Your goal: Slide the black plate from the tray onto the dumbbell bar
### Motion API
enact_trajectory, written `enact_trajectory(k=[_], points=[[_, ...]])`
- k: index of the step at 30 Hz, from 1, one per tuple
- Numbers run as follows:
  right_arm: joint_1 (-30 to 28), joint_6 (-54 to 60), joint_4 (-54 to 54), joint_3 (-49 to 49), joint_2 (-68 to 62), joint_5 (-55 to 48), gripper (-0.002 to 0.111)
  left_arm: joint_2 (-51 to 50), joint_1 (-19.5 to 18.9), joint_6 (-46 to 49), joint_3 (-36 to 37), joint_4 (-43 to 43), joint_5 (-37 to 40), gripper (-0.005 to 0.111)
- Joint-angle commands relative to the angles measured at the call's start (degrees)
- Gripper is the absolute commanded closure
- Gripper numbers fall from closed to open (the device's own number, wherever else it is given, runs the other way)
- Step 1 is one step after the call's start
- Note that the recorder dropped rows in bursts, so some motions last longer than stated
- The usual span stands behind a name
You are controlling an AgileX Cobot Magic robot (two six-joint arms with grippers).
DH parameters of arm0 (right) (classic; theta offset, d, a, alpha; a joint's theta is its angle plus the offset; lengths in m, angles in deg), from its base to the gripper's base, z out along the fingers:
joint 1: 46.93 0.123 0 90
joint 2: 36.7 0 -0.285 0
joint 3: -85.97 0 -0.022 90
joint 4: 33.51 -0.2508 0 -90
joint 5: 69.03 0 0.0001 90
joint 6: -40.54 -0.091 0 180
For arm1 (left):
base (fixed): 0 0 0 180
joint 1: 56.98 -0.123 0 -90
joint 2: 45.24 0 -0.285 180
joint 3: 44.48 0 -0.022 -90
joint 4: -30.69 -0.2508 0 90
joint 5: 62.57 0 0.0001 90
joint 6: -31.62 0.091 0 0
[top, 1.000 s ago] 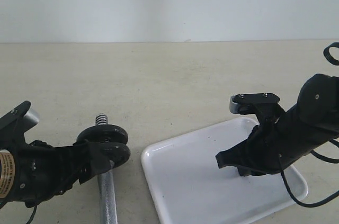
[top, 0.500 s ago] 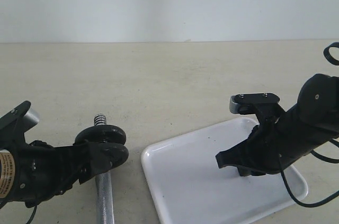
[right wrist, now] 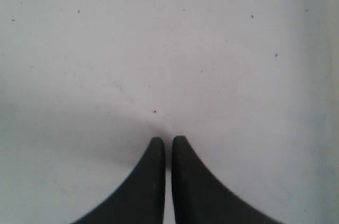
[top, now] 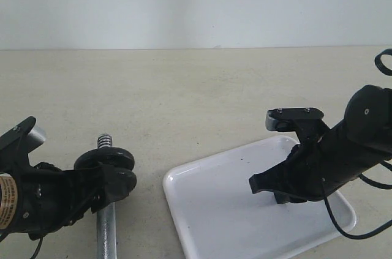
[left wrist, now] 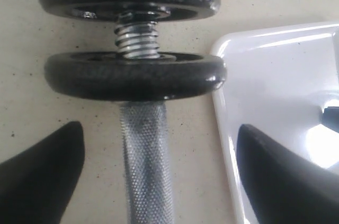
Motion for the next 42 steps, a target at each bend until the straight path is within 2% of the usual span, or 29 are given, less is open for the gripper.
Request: enact_trajectory(k=[1, 42], points=[[-0.02, 0.18, -0.26, -0.18, 0.59, 0.41, 0.106, -0.06, 0.04, -0.28, -0.27, -0.25, 0.2, 0.034], [-0.02, 0.18, -0.28, -0.18, 0.59, 0.05, 0.106, -0.06, 0.04, -0.28, -0.27, -0.52, -1.31, 0.031]])
